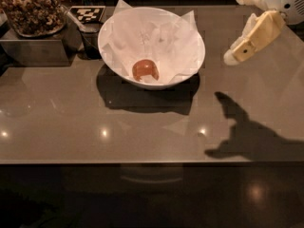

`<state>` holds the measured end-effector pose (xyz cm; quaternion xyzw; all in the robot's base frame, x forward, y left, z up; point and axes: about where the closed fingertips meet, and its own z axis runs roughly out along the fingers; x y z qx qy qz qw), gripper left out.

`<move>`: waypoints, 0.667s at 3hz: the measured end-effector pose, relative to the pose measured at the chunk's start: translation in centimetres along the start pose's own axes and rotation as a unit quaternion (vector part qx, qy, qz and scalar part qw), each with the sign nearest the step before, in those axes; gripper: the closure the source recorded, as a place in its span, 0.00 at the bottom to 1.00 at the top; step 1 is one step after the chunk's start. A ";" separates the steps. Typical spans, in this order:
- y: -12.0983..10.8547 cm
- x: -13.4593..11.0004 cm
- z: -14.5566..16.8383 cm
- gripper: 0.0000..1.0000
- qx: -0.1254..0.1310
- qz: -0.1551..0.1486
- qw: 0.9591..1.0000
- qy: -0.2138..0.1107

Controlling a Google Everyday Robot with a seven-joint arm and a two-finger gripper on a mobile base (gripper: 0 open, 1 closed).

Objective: Pick apple from white bowl

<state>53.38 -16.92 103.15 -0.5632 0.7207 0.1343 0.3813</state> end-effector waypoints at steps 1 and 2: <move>-0.2 -1.2 3.3 0.00 -0.025 0.001 0.999 -0.029; -0.2 -1.2 3.4 0.09 -0.026 0.001 0.999 -0.030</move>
Offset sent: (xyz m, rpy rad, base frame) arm 0.0117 0.0217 -0.0105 0.0457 0.0126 0.0353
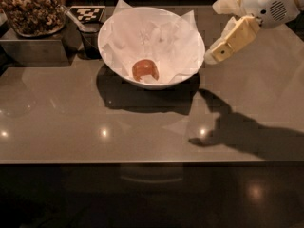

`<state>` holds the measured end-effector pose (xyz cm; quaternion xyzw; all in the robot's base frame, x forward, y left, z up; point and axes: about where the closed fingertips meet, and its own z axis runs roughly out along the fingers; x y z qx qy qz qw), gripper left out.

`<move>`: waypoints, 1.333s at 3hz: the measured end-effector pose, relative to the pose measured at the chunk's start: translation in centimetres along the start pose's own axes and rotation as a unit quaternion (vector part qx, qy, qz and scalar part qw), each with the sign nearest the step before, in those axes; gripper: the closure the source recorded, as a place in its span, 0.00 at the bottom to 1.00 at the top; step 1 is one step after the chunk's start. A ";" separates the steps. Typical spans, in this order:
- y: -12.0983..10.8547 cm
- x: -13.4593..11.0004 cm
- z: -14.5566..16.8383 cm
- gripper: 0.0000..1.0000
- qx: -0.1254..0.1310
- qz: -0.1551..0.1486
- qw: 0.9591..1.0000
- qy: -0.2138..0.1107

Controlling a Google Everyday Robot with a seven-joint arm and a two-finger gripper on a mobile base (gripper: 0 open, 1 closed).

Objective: Pick apple from white bowl

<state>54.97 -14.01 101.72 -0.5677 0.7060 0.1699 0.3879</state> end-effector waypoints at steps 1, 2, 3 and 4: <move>0.0 0.0 0.0 0.28 0.000 0.000 1.000 0.000; -0.1 0.1 0.6 0.51 0.000 0.001 1.000 -0.009; -0.9 -0.6 2.9 0.58 -0.009 -0.009 0.999 -0.032; -2.0 -2.0 6.5 0.49 -0.040 -0.027 0.998 -0.050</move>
Offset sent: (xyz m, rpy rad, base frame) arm 0.0061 0.0029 -0.0107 0.0413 -0.0106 -0.0043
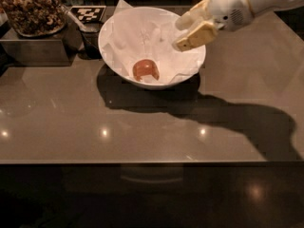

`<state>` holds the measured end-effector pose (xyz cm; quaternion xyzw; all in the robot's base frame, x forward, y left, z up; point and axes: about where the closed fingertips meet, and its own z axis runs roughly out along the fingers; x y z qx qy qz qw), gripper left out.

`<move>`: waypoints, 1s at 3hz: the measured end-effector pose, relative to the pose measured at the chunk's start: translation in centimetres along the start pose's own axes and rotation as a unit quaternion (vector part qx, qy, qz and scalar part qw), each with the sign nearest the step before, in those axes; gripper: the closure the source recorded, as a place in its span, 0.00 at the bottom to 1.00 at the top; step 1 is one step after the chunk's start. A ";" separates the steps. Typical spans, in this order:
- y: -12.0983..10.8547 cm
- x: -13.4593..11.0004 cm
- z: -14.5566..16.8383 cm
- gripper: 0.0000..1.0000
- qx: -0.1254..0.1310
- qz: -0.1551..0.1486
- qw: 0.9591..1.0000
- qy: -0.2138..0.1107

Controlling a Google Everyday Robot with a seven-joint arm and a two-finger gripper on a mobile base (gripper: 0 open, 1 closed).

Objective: Pick apple from white bowl

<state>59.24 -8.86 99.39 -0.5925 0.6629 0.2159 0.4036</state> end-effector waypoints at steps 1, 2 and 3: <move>-0.7 -0.6 3.2 0.39 -0.034 -0.009 0.999 -0.011; -1.0 -0.4 5.5 0.39 -0.060 -0.012 0.998 -0.011; -1.4 -0.3 6.8 0.32 -0.076 -0.022 0.997 0.000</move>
Offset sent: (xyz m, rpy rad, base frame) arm 0.0360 0.0543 -0.0406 0.0086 0.0815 0.1575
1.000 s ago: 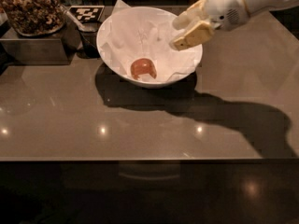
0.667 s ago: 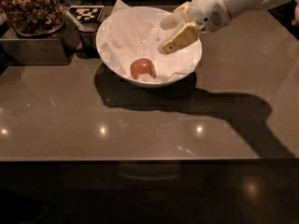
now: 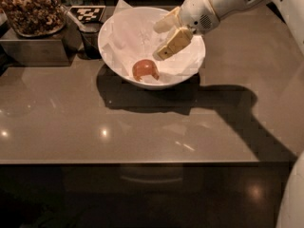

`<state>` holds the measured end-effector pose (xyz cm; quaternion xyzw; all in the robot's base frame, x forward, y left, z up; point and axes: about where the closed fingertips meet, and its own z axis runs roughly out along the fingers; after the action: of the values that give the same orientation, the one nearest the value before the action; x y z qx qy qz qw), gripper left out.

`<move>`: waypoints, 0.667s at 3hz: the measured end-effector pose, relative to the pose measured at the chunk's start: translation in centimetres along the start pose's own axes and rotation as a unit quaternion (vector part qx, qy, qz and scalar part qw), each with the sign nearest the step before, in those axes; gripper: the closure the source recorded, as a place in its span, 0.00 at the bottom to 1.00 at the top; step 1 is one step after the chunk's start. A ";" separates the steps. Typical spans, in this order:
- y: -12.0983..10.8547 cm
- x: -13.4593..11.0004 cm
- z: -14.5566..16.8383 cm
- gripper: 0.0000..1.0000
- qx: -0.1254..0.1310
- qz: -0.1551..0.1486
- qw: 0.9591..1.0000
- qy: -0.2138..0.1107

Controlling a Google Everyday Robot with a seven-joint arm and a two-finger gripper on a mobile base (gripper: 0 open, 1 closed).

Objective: Pick apple from white bowl

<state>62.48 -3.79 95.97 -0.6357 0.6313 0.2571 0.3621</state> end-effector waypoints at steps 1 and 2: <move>-0.5 0.9 0.7 0.32 -0.010 -0.002 1.000 0.013; -0.6 1.9 1.4 0.33 -0.022 0.000 1.000 0.010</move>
Offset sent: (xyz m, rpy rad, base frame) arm 0.0116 -0.0085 -0.0331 -0.0200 0.0476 0.0431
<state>63.43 -3.91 93.71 -0.6457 0.6294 0.2647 0.3418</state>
